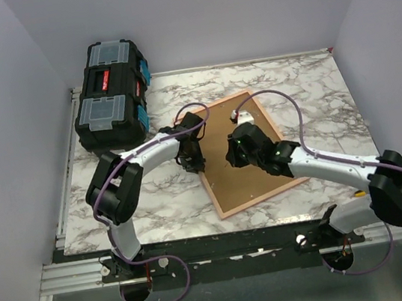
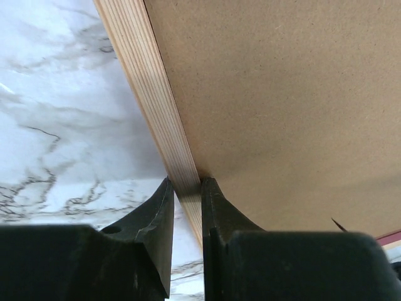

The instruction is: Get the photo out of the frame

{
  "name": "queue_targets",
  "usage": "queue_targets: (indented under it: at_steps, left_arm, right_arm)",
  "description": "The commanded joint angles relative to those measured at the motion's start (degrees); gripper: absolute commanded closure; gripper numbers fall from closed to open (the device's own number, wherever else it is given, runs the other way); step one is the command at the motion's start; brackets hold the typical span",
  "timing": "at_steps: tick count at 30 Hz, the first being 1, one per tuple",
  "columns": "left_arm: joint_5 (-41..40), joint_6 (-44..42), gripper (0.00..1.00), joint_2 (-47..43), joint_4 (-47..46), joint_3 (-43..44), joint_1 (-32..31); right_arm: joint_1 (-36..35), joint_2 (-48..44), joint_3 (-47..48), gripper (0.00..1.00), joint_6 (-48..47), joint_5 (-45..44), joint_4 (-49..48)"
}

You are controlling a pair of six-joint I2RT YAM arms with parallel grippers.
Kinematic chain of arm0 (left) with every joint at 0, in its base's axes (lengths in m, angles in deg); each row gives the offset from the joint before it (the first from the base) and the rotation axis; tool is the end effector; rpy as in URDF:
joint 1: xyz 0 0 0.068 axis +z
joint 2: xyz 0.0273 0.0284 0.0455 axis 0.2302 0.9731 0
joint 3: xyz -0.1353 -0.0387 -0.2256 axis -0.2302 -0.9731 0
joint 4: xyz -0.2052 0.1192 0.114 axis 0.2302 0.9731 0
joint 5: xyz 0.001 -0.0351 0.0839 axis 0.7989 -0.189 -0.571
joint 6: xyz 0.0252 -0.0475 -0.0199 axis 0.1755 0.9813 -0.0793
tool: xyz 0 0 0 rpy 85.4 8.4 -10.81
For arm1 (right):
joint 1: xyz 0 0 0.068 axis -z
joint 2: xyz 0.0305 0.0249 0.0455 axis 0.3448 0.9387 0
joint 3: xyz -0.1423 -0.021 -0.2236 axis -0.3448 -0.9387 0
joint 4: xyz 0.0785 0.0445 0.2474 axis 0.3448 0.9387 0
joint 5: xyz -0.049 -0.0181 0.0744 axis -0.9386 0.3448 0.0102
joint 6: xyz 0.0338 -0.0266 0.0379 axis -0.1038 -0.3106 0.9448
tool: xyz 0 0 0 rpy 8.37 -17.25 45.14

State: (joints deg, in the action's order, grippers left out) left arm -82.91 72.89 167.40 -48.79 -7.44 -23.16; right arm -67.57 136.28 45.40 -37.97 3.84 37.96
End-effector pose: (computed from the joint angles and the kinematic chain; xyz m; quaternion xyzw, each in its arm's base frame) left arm 0.2926 -0.2177 0.1590 -0.0829 0.9825 -0.1199 0.1158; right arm 0.2046 0.2067 0.2284 -0.0895 0.8935 0.1664 0.4074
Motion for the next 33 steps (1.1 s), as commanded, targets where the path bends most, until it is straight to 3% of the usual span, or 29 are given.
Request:
queue_targets:
  at_steps: [1,7,12,15,20,24,28,33]
  left_arm:
    - [0.4,-12.2,1.00,-0.9,-0.9,-4.1,2.9]
    - [2.8,-14.7,1.00,-3.7,-3.4,-6.2,5.5]
    - [6.8,-15.2,1.00,-3.2,-3.6,-5.2,7.5]
    - [9.6,-14.8,0.88,-2.8,-3.1,-4.7,8.4]
    - [13.1,-15.7,0.53,-4.9,-2.4,-4.5,10.0]
    - [17.4,-15.9,0.34,-9.0,-1.9,-5.4,13.6]
    - [19.9,-17.1,0.31,-10.7,-0.4,-3.9,16.9]
    - [26.4,-14.2,0.35,-6.9,-2.5,-2.0,20.7]
  right_arm:
    - [1.7,7.0,5.8,0.99,-0.1,3.5,-7.6]
    - [8.0,15.2,10.9,0.99,1.2,13.0,-14.5]
    - [9.2,22.4,16.5,0.99,1.0,16.7,-15.4]
    - [9.4,24.4,18.2,1.00,0.7,16.8,-16.3]
    - [9.9,26.5,19.5,0.99,-0.3,15.6,-18.7]
    - [11.2,30.3,21.8,0.99,0.5,17.1,-19.8]
    - [11.3,34.4,24.6,0.99,0.7,17.5,-21.3]
    - [11.3,39.3,30.0,0.99,0.7,18.4,-20.4]
